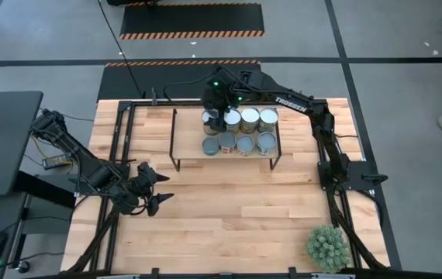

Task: Pick and place cans onto a shelf
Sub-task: Return to Home Position

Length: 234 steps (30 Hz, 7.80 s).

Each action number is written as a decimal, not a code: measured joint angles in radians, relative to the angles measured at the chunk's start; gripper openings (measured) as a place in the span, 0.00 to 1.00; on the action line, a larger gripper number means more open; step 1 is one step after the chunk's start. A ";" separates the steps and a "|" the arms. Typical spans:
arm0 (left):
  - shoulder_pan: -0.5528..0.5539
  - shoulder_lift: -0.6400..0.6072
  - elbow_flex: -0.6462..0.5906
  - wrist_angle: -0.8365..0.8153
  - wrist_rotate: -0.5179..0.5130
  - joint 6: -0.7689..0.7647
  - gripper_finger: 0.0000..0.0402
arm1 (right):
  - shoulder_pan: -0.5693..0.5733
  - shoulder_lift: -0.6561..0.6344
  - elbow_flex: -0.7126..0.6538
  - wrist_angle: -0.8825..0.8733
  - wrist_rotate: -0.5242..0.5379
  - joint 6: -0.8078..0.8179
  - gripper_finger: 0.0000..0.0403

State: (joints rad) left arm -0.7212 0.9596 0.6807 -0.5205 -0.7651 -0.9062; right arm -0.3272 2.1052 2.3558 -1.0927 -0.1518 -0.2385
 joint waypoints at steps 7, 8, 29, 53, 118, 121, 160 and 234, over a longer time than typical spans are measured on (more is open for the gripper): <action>0.000 -0.023 0.000 -0.001 -0.045 -0.026 0.75 | 0.002 -0.087 0.000 0.004 0.001 0.089 0.99; 0.000 -0.035 0.000 -0.004 -0.057 -0.026 0.74 | 0.005 -0.105 0.000 0.004 0.005 0.103 0.99; 0.000 -0.558 0.000 -0.077 -0.247 0.221 0.34 | 0.271 -0.465 -0.245 -0.023 0.345 0.322 0.81; 0.003 -0.744 -0.250 0.119 -0.493 0.166 0.01 | 0.372 -1.282 -1.361 0.783 0.351 0.657 0.77; 0.529 -0.954 -0.672 0.793 0.247 0.228 0.00 | 0.108 -2.100 -2.344 1.525 0.174 1.042 0.77; 0.528 -0.954 -0.672 0.792 0.246 0.206 0.00 | 0.108 -2.100 -2.350 1.520 0.174 1.016 0.76; 0.528 -0.946 -0.673 0.603 0.062 0.427 0.04 | 0.109 -2.099 -2.350 1.252 -0.076 0.772 0.05; 0.527 -0.947 -0.674 0.639 0.062 0.648 0.04 | 0.109 -2.099 -2.350 1.255 -0.077 0.714 0.04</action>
State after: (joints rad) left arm -0.1939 0.0129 0.0071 0.1181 -0.7029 -0.2581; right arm -0.2184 0.0063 0.0063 0.1623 -0.2293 0.4759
